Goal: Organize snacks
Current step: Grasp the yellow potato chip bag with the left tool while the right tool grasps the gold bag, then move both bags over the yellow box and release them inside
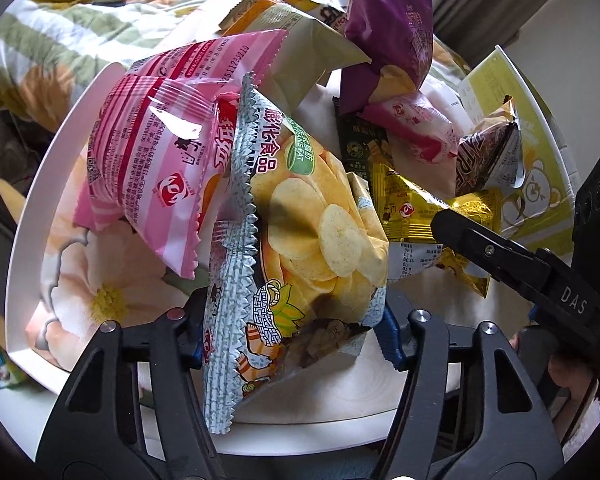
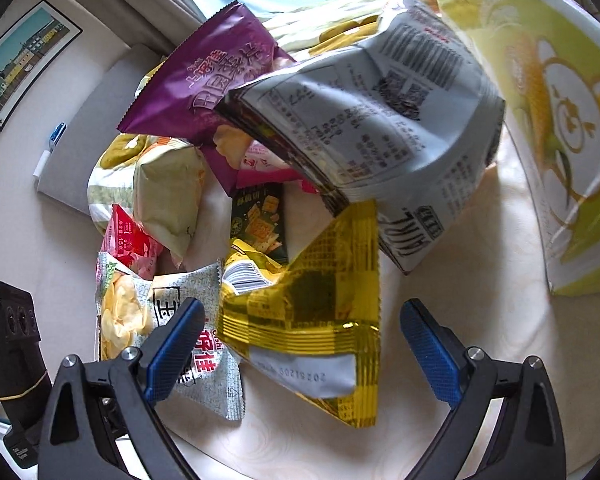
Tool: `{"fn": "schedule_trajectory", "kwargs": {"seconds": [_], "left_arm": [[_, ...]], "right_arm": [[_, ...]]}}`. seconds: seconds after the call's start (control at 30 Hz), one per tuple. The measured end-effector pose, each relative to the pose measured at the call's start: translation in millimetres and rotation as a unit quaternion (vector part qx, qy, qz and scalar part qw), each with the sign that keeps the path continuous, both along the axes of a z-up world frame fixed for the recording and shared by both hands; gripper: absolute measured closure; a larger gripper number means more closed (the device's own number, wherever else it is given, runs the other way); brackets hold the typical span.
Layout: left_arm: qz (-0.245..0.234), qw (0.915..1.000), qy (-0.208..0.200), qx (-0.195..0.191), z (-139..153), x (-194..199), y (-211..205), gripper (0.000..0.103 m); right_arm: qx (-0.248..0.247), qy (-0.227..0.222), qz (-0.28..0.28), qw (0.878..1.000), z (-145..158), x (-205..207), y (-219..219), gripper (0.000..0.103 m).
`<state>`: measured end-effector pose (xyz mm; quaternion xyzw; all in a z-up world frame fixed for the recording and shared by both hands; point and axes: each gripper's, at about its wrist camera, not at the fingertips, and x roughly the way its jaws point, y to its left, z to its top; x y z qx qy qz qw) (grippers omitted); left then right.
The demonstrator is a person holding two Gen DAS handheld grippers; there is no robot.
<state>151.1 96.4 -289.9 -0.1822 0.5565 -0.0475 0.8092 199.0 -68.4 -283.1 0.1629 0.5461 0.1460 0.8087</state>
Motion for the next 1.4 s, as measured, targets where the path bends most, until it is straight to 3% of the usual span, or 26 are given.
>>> {"fn": "schedule_trajectory", "kwargs": {"seconds": [0.23,0.4,0.5,0.73,1.03,1.4], "left_arm": [[-0.017,0.9997,-0.007,0.018,5,-9,-8,0.045],[-0.03,0.999,-0.014,0.031,11,-14,-15,0.045],[-0.034,0.9988,-0.018,0.031,16,-15,-15,0.045],[-0.044,0.9979,-0.03,0.037,33,-19,-12,0.045],[-0.068,0.9943,-0.073,0.039,81,-22,-4,0.045],[-0.132,0.9782,-0.159,0.02,155,1,-32,0.045]], "right_arm": [[-0.001,0.005,0.021,1.0,-4,4,12,0.028],[-0.003,0.005,0.024,1.0,-4,4,22,0.034],[0.001,0.004,0.029,1.0,0,2,24,0.052],[-0.016,-0.011,0.028,0.999,18,-4,33,0.053],[-0.043,-0.052,0.021,0.998,75,-28,31,0.053],[-0.063,-0.118,-0.048,0.99,153,-53,-16,0.053]]}}
